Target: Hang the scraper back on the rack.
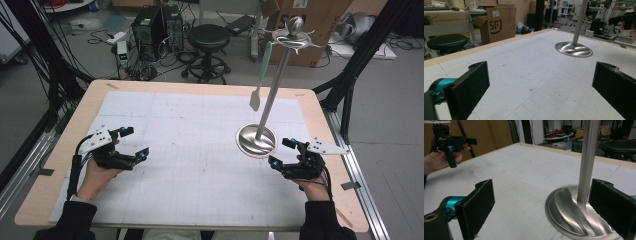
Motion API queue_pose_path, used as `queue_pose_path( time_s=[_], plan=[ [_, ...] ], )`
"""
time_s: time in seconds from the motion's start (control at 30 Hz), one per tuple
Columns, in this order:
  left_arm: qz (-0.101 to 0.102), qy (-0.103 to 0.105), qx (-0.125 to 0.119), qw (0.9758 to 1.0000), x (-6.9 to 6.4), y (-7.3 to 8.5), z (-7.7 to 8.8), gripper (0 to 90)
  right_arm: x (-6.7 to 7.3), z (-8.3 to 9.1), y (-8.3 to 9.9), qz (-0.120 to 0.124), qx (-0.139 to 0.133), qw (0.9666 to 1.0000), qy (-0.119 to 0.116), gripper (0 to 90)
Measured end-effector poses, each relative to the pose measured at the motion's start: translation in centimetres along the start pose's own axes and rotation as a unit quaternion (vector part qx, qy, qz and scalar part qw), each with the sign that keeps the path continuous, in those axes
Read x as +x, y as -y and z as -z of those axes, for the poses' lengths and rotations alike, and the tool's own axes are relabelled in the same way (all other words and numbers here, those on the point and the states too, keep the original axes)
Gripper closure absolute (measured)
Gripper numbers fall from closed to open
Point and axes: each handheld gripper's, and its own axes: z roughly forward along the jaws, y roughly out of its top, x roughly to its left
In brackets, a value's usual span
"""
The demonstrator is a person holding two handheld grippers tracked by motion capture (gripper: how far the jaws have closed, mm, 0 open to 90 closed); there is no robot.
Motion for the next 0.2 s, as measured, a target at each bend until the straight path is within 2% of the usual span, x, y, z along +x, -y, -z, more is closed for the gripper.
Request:
queue_pose_path(
  time_s=[0.03,0.2],
  plan=[
    [0.0,-0.003,-0.004,1.0,0.2,0.1,0.3,1.7,0.0,0.0,0.0,0.0,0.001,1.0,0.0,5.6],
    [0.031,-0.02,-0.004,0.9993,1.3,0.9,1.0,1.7,-0.2,-0.1,0.0,-0.001,0.0,1.0,0.003,5.6]
  ],
)
